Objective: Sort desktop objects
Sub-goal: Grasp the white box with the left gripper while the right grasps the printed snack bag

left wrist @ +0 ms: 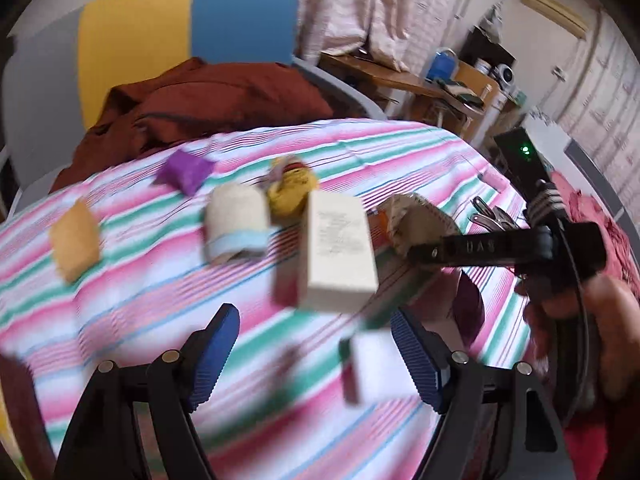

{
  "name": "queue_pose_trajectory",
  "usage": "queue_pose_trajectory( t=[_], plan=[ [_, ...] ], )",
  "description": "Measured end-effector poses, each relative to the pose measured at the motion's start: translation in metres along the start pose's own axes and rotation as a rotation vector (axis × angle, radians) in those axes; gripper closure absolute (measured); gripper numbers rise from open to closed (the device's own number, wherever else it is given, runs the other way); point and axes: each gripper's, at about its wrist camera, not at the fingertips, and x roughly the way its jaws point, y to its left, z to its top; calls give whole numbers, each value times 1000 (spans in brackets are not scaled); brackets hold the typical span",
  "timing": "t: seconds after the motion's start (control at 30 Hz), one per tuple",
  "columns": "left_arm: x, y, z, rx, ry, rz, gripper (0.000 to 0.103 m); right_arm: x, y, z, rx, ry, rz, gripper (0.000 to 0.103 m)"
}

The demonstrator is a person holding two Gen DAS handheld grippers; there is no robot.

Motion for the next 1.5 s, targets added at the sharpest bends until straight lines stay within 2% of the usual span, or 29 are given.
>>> queue_pose_trajectory(
  t=[0.2,0.4,0.5,0.53,0.63,0.7,0.87,1.03,1.17,1.33,1.5],
  plan=[
    [36,-14,16,77,67,-22,23,0,-1,1,16,-1,12,47],
    [64,-18,15,78,113,5,23,6,3,5,7,-2,3,47],
    [70,-16,10,53,112,-19,24,7,5,6,-5,-3,-6,47],
    [70,-13,9,38,106,-20,26,7,6,6,-7,-4,-7,47],
    [69,0,4,-16,98,-37,44,7,7,7,-15,-6,-13,47],
    [62,8,0,-43,74,-45,47,6,6,6,-21,-8,-14,47],
    [45,21,-20,-67,31,-35,48,4,6,5,-61,-5,14,48],
    [20,28,-54,-39,-34,2,48,1,7,4,-67,-13,45,49],
    [1,40,-84,-84,-67,22,48,-2,12,2,-83,-21,90,50],
    [-29,54,-123,-173,-145,33,48,-1,24,0,-110,-10,156,51],
    [-48,53,-150,-162,-197,70,49,-2,36,-6,-144,-7,203,53]
  ],
)
